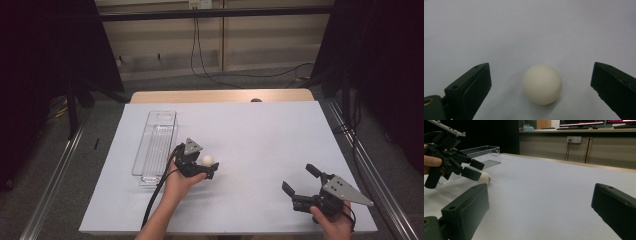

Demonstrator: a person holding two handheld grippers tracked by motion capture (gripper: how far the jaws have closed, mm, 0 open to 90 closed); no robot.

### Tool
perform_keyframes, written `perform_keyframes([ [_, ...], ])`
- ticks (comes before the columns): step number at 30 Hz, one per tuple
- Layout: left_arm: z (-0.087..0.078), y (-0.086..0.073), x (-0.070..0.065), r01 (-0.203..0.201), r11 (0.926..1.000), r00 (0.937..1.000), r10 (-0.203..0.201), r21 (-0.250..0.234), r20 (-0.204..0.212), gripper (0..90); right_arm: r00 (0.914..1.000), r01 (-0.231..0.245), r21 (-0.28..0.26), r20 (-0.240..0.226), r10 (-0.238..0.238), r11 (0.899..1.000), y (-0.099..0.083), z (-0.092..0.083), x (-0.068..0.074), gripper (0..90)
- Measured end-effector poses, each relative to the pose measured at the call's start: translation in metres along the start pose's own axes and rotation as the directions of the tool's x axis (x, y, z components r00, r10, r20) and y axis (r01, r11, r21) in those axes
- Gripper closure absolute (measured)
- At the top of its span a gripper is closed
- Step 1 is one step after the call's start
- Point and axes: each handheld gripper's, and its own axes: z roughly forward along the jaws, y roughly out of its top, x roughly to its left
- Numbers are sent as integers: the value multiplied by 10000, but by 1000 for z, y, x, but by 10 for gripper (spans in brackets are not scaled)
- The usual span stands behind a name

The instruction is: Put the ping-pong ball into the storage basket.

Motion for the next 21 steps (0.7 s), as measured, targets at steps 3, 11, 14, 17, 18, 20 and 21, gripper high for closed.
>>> perform_keyframes([
  [3,1,0,1,-122,9999,9999,122,78,73,36,10000,18,-11,-29,-18,10000,0,0,0,10],
  [11,2,1,0,-147,9999,9999,148,88,-69,42,10000,-9,-14,-38,9,10000,0,0,0,10],
  [14,3,1,0,-219,9996,9998,220,191,-26,50,10000,-4,-16,-46,4,10000,0,0,0,10],
  [17,4,1,0,-148,9997,9999,150,190,-84,58,10000,6,-24,-43,-6,10000,0,0,0,11],
  [18,4,1,0,-201,9995,9998,203,230,-89,61,10000,-42,-42,-18,42,10000,0,1,0,11],
  [20,4,1,0,-179,9995,9998,182,253,-119,68,10000,0,-20,-44,0,10000,0,0,0,10],
  [21,4,0,0,-143,9996,9998,146,254,-114,72,10000,12,-24,-46,-12,10000,0,0,0,11],
])
